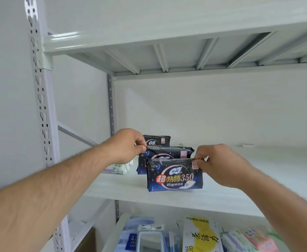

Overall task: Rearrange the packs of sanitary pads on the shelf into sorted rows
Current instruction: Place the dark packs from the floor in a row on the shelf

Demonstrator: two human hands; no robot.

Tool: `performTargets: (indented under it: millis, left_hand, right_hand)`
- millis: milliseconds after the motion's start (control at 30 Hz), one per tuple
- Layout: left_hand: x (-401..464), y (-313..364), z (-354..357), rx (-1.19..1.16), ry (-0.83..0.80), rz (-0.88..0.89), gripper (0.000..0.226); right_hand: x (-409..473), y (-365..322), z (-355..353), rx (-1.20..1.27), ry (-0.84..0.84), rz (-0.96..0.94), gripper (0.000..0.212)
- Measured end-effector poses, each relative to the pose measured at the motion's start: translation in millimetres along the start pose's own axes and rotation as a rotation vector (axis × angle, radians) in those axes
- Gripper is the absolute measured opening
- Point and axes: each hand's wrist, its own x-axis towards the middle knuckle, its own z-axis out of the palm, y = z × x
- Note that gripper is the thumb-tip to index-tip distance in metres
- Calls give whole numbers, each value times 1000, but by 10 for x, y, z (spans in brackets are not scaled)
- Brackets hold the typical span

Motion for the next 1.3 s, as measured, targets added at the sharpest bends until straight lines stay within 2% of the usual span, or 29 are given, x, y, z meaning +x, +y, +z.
performTargets:
  millis: [233, 367, 600, 767, 967, 1300]
  left_hand:
    - [625, -300, 95, -8, -60, -28, 6]
    - [954, -531, 139, -16, -87, -25, 12]
    - [1474, -924, 275, -21, -128, 14, 7]
    - [1856, -1167, 417, -47, -165, 28, 11]
    - [2074, -1432, 607, 2, -172, 78, 2]
    - [2168, -1642, 832, -37, -167, 74, 5]
  right_hand:
    - [625, 27, 284, 29, 15, -12, 15]
    - [891, -2, 479, 43, 53, 28, 14]
    - [1301, -63, 788, -6, 66, 85, 15]
    - [1618, -54, 973, -25, 74, 113, 16]
    - [1872, -19, 1158, -38, 72, 134, 16]
    - [1916, 73, 1304, -6, 129, 217, 16]
